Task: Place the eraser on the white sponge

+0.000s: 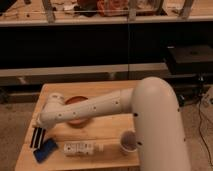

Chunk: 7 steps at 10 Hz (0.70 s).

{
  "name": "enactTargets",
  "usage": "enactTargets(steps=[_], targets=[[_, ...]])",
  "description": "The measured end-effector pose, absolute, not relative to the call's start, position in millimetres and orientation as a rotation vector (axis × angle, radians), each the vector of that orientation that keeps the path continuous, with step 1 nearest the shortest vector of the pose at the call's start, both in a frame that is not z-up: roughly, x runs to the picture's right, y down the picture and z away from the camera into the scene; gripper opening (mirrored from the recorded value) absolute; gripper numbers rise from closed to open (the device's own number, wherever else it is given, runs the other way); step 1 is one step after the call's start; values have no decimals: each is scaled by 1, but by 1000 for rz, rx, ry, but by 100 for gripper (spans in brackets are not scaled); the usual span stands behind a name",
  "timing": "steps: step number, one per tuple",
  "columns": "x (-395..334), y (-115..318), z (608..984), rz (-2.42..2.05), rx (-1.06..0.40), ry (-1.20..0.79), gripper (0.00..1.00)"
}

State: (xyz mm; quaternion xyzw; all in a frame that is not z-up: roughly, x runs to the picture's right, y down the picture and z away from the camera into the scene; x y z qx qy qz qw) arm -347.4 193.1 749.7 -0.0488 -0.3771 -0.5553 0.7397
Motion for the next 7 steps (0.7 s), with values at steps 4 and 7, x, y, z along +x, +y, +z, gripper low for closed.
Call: enactTargets(steps=[4, 7], targets=[[-334, 224, 725, -1332, -215, -845, 0], [-337, 235, 729, -1408, -293, -892, 25]])
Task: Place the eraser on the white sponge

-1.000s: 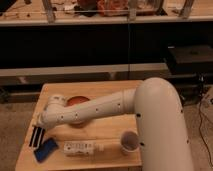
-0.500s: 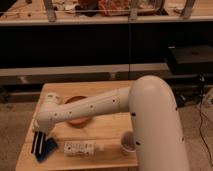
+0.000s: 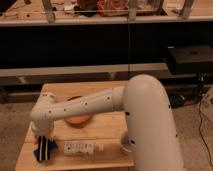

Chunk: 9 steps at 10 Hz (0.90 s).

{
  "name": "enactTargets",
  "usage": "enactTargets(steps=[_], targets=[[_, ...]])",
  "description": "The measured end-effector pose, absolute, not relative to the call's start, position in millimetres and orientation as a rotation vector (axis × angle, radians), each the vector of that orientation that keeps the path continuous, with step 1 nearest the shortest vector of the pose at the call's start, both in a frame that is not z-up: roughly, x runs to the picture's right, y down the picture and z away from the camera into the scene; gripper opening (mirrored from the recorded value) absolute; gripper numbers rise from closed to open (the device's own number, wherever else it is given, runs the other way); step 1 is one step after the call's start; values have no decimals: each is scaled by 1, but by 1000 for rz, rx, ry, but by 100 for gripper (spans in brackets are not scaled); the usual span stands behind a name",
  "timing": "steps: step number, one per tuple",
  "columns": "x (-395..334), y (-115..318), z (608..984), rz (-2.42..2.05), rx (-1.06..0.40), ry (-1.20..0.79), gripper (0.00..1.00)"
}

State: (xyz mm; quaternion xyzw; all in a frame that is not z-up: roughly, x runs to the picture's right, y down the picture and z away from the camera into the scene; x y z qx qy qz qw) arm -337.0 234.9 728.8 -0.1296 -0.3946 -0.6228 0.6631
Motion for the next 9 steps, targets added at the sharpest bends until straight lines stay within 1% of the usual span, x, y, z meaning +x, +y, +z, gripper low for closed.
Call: enactTargets(steps=[3, 4, 5, 6, 9], targets=[[-342, 244, 729, -1460, -345, -933, 56], [-343, 245, 729, -1471, -351, -936, 64], [-344, 248, 728, -1485, -360, -940, 76], [-345, 249, 728, -1489, -366, -944, 79], [-343, 252, 732, -1487, -404, -957, 80]])
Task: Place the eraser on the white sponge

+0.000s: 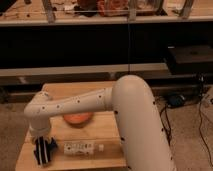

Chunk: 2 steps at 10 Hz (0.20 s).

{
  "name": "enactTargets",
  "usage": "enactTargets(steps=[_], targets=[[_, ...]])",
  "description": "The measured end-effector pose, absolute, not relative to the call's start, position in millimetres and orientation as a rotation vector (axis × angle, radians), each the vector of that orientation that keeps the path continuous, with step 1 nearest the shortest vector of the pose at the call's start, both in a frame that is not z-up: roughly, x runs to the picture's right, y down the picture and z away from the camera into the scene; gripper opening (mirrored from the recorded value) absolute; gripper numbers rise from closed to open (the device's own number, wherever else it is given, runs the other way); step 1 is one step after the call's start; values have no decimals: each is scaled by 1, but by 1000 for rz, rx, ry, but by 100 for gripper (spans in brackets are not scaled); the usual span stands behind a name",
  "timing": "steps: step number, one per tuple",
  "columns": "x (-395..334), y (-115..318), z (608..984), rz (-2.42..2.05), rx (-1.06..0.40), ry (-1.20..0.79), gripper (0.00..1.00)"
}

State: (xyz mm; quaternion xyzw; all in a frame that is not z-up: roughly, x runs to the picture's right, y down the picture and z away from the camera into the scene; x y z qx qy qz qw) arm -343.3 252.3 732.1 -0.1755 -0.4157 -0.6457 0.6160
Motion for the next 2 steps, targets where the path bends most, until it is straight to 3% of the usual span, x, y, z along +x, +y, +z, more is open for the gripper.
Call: enactTargets(steps=[2], targets=[[-343, 255, 733, -1479, -419, -960, 80]])
